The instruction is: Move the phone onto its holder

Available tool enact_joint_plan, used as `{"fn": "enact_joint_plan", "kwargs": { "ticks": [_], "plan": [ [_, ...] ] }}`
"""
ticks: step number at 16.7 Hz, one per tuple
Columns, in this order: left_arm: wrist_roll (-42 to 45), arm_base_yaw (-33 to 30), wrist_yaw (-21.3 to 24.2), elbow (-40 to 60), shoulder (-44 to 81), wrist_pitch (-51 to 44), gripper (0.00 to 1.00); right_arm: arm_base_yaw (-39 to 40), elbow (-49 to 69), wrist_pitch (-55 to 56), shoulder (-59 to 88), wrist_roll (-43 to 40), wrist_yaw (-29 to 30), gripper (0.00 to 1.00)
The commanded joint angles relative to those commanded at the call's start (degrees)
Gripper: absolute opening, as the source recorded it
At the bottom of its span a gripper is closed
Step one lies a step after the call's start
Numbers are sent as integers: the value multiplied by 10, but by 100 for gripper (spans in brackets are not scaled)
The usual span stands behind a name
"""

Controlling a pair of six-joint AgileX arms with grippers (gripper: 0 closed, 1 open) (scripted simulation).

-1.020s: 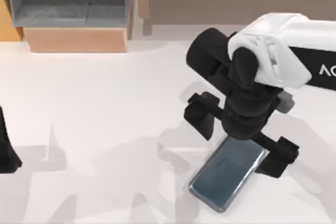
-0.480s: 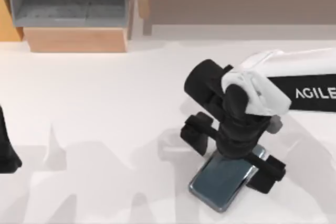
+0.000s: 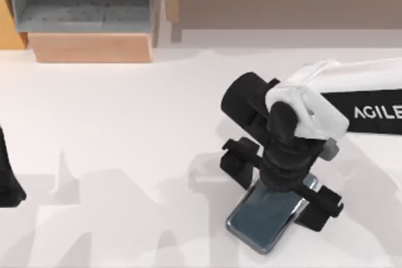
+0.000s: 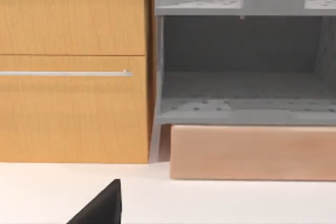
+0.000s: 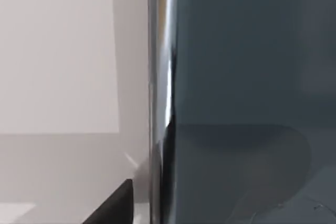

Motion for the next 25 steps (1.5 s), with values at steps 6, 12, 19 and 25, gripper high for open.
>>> {"fn": "enact_joint_plan", "kwargs": {
  "ticks": [6,12,19,25],
  "plan": [
    [0,0,0,0,0,0,100,0,0,0,0,0,0,25],
    [0,0,0,0,0,0,100,0,0,0,0,0,0,0],
    [0,0,0,0,0,0,100,1,9,-31,-28,-8,1,0],
    [0,0,0,0,0,0,100,0,29,-72,-47,-9,1,0]
  ]
}}
